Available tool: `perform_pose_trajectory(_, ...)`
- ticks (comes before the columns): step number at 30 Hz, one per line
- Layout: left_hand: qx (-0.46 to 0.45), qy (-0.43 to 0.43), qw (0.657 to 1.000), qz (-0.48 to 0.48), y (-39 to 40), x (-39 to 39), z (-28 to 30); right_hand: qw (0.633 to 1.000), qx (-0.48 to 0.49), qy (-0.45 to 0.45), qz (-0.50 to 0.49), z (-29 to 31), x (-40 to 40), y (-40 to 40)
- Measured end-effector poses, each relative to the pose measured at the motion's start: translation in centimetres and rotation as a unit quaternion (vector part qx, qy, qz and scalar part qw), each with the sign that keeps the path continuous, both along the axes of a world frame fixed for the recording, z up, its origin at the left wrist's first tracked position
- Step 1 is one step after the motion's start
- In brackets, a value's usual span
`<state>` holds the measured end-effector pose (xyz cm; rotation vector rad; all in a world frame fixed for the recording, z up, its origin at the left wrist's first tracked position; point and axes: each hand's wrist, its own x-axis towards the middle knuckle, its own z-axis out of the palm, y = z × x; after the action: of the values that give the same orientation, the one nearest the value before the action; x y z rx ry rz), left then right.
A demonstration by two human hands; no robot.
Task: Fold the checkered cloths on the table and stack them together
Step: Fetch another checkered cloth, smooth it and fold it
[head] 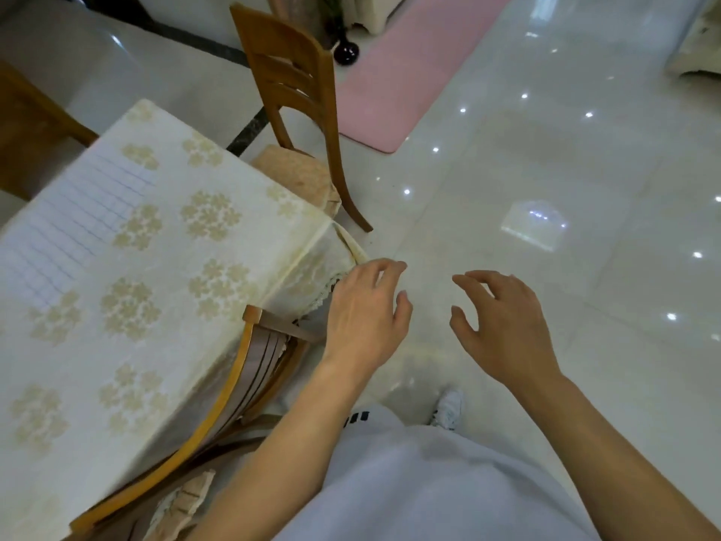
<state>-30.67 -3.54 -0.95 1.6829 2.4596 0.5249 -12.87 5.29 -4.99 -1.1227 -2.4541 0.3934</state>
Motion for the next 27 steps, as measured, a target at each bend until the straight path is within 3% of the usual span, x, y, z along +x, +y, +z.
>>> perform_pose_trajectory(13, -0.024, 0.053, 0.997, 0.054, 13.5, -6.6, -1.7, 0.997, 0.013, -0.027, 0.068, -0.2, -7.3, 17.4)
perform_pose_trajectory(27, -0.022, 0.013, 0.995, 0.097, 34.7, -23.2, -2.3, 0.990, 0.030, -0.065, 0.120, 0.6, -25.9, 39.7)
